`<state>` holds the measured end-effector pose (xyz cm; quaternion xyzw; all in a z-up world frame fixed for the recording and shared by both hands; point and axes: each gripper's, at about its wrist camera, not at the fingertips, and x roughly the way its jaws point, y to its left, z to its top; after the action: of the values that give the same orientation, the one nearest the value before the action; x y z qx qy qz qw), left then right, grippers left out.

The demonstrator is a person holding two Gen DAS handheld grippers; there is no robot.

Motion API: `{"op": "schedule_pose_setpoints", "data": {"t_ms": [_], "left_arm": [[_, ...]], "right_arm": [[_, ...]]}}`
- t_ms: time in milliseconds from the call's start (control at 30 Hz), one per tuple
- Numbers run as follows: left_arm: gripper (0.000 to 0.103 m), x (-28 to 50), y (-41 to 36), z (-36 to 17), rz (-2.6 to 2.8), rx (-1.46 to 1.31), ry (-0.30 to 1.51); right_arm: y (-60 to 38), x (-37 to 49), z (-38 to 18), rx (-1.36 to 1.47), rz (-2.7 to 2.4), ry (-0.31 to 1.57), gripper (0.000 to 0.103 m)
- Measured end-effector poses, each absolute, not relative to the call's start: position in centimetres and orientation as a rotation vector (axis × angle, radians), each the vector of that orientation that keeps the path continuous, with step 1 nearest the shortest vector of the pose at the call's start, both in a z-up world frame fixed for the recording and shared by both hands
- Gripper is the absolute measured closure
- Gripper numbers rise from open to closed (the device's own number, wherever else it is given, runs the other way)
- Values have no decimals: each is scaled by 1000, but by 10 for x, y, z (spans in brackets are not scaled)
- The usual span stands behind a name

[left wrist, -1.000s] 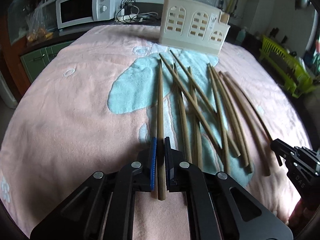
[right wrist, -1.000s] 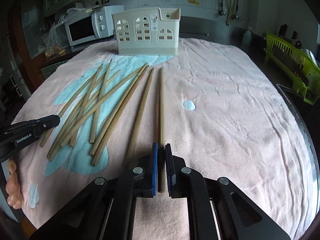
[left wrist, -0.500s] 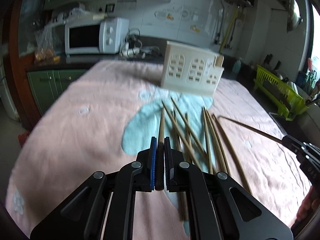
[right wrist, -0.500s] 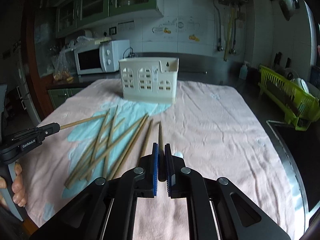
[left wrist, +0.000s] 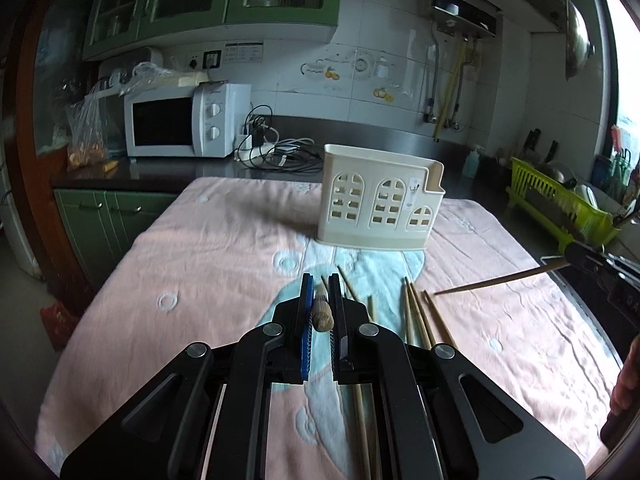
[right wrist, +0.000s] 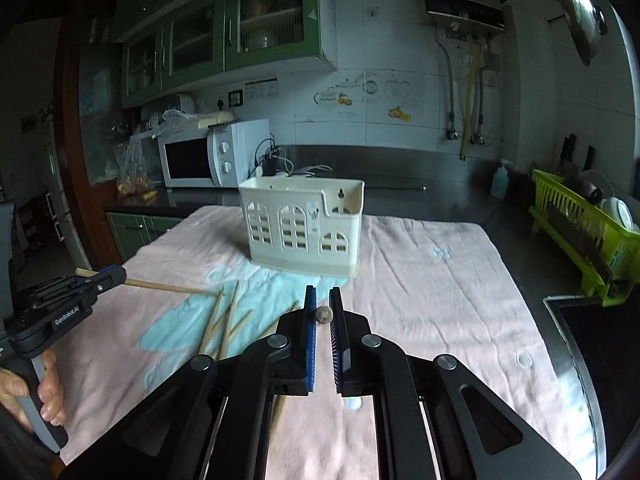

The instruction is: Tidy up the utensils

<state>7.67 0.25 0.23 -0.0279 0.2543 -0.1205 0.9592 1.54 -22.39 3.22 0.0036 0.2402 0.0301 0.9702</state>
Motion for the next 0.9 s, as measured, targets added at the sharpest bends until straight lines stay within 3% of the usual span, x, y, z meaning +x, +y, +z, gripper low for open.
{"op": "schedule_pose_setpoints", "data": {"t_ms": [433, 667, 900], "left_arm": [[99, 105, 2, 8, -266, -54, 561], [98, 88, 16, -22, -294, -90, 682], [91, 66, 15, -63, -290, -72, 784]], "right_arm": [[-228, 54, 46, -6, 81, 441, 96], [-223, 56, 45, -13, 82, 429, 96], [-219, 54, 42, -16, 87, 423, 96]]}}
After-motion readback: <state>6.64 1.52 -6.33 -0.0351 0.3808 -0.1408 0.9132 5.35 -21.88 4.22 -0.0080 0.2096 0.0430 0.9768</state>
